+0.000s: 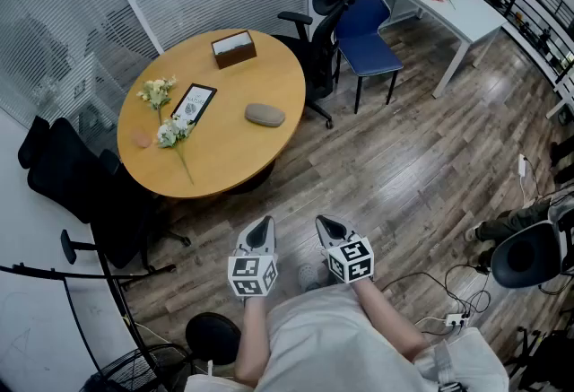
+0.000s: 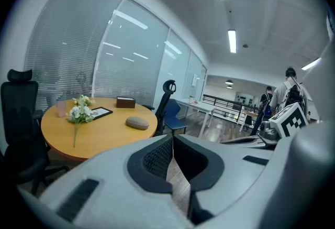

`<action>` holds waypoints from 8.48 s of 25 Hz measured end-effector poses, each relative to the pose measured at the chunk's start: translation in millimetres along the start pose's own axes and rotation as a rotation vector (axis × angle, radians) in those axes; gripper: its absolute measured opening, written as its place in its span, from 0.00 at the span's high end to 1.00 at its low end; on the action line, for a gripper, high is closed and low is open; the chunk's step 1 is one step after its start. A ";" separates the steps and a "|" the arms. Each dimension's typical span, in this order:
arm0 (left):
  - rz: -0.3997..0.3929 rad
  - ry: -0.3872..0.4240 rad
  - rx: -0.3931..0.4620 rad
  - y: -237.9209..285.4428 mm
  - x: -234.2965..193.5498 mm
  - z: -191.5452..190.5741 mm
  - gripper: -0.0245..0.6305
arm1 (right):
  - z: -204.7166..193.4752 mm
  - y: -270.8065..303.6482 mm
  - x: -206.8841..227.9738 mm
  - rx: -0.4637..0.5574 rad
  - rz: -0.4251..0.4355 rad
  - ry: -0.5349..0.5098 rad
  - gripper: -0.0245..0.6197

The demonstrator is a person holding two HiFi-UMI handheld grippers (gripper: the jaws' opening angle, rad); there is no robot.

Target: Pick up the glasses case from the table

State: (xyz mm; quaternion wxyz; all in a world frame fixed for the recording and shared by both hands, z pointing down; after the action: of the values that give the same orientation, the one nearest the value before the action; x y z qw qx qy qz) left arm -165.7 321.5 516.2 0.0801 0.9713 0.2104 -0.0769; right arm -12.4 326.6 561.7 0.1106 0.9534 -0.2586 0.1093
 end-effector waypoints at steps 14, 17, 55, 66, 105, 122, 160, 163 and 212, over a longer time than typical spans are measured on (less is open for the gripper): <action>-0.006 -0.021 0.016 1.0 -14.5 4.1 0.94 | 1.7 10.8 -15.6 0.000 0.038 0.024 0.90; -0.016 -0.029 0.012 2.9 -13.7 1.1 0.94 | -1.3 9.1 -15.3 -0.010 0.040 0.025 0.86; -0.031 -0.068 -0.038 209.2 -71.1 36.2 0.65 | 66.8 180.2 119.2 -0.049 0.057 0.078 0.64; 0.025 -0.058 -0.022 277.6 -87.9 43.9 0.65 | 87.0 247.0 165.5 -0.072 0.149 0.050 0.64; -0.099 0.005 -0.123 364.6 -161.3 48.7 0.65 | 91.1 327.0 191.0 -0.064 0.031 0.129 0.64; -0.278 0.059 -0.157 408.3 -220.7 57.1 0.65 | 96.1 379.6 166.3 -0.071 -0.070 0.124 0.64; -1.183 0.552 -0.598 444.5 -219.8 -59.2 0.58 | 84.3 387.7 154.9 -0.148 -0.171 0.083 0.64; -1.232 0.578 -0.639 443.2 -219.1 -65.5 0.54 | 82.9 385.8 152.3 -0.143 -0.168 0.110 0.64; -1.227 0.877 -0.874 454.7 -220.6 -136.6 0.39 | 73.3 368.2 147.3 -0.137 -0.192 0.154 0.64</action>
State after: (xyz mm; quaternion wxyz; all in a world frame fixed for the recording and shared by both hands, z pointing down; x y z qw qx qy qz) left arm -156.9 -148.8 745.8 0.3019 0.5106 0.7191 0.3620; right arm -67.7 -72.0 587.9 0.2050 0.9527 -0.1640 0.1532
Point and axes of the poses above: the fingertips, and each gripper's own axes: y forward along the fingers, x to its right, z out of its top, the point moved 3 cm from there along -y, backward along the fingers, and after that the axes turned 15 degrees about x, right-handed, at the moved point
